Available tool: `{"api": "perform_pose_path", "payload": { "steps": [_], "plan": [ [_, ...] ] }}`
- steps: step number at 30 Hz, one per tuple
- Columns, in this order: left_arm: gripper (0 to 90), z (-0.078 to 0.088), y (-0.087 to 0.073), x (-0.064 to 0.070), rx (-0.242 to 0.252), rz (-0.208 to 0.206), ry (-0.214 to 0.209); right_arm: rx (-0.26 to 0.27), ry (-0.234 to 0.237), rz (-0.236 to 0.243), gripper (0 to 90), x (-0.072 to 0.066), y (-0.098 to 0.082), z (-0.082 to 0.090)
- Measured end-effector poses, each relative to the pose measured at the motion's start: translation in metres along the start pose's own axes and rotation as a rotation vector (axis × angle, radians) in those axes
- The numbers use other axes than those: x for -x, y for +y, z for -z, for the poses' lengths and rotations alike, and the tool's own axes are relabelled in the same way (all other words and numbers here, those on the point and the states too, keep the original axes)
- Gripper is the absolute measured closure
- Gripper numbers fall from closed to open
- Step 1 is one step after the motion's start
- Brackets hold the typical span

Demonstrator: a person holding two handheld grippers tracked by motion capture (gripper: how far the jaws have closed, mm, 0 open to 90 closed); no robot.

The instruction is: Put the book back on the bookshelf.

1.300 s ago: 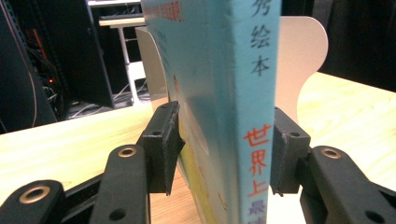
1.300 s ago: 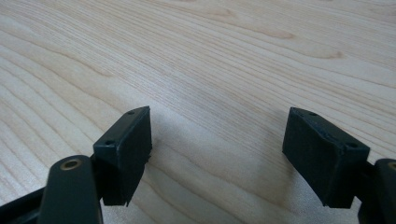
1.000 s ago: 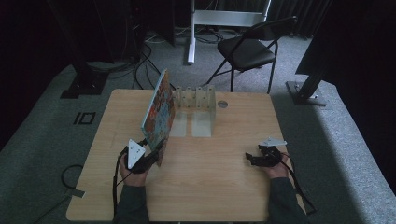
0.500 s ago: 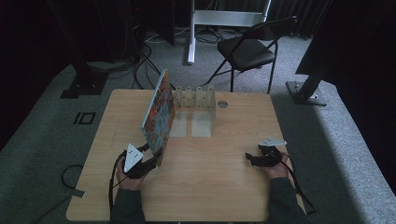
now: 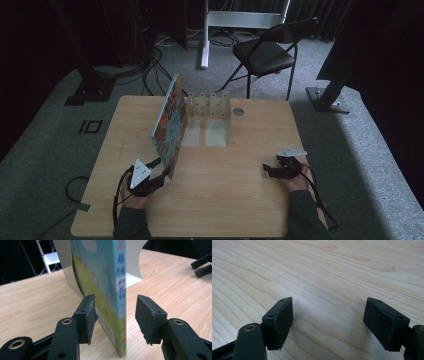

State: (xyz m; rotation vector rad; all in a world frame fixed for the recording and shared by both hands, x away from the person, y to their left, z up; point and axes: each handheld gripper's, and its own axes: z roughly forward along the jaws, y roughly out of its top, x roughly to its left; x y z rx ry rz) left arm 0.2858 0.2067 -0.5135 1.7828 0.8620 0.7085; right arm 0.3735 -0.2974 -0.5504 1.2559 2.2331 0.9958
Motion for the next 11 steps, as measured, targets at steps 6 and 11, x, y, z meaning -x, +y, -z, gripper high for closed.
{"api": "perform_pose_path", "payload": {
  "steps": [6,11],
  "plan": [
    [50.9,0.003,-0.009,-0.004,-0.041,0.002,-0.002,0.000,-0.001,0.000,23.7,0.000,0.000,0.000],
    [50.9,0.005,-0.013,-0.008,-0.058,0.013,-0.006,0.000,0.000,-0.002,23.6,0.000,0.000,0.000]
  ]
}}
